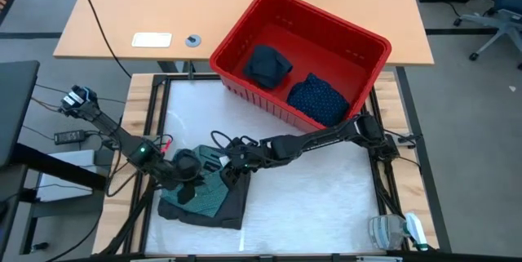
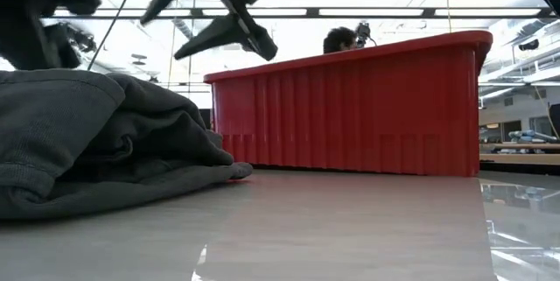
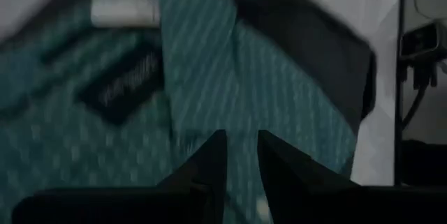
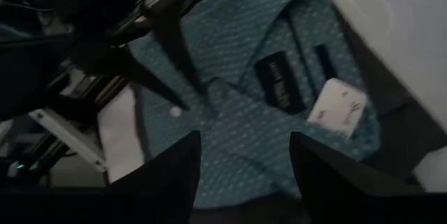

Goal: Fold laundry
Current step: Stack the dark green polo on top of the dark blue shorts

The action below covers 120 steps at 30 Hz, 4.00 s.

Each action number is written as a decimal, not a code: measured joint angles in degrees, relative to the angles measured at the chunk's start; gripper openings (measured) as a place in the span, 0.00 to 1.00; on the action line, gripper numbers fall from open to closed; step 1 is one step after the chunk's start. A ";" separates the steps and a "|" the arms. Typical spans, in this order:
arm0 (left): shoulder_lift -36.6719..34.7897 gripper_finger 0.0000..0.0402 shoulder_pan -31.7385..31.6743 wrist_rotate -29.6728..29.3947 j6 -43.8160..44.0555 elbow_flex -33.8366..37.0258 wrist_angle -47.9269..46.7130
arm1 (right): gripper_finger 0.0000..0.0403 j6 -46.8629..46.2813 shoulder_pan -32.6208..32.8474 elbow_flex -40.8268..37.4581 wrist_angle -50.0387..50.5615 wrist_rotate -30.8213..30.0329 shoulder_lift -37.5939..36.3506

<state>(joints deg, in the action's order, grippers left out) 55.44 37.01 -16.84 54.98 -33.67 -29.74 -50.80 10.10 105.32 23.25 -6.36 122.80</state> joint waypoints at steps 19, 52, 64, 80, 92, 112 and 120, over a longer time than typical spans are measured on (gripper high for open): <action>10.89 0.21 0.48 3.48 2.94 -0.07 -6.77 | 0.46 -13.66 2.88 -9.44 1.46 -2.86 -0.02; 31.21 0.21 -18.08 20.29 -27.17 -9.55 26.65 | 0.41 -30.76 15.60 -6.62 18.36 -4.10 -0.20; 11.73 0.21 -14.03 12.66 -9.57 -9.33 3.64 | 0.41 -14.65 8.13 -5.71 19.69 -3.86 -0.80; -0.46 0.72 -0.92 -4.96 30.86 17.61 25.66 | 0.41 -7.95 1.50 -3.24 21.81 2.80 -8.79; 2.07 0.85 -6.65 -3.54 29.88 17.99 33.16 | 0.41 -7.50 0.91 -3.26 21.35 3.24 -8.70; -14.25 0.81 -6.39 2.90 29.29 12.17 13.92 | 0.41 -6.04 1.78 -3.30 20.98 3.04 -8.66; -9.14 0.81 -7.30 -1.37 25.40 2.25 -10.24 | 0.41 -5.98 1.78 -3.30 21.00 3.44 -8.63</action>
<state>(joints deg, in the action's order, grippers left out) 46.30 29.71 -18.22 80.38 -31.42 -39.98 -56.77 11.88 102.02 44.25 -2.92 114.17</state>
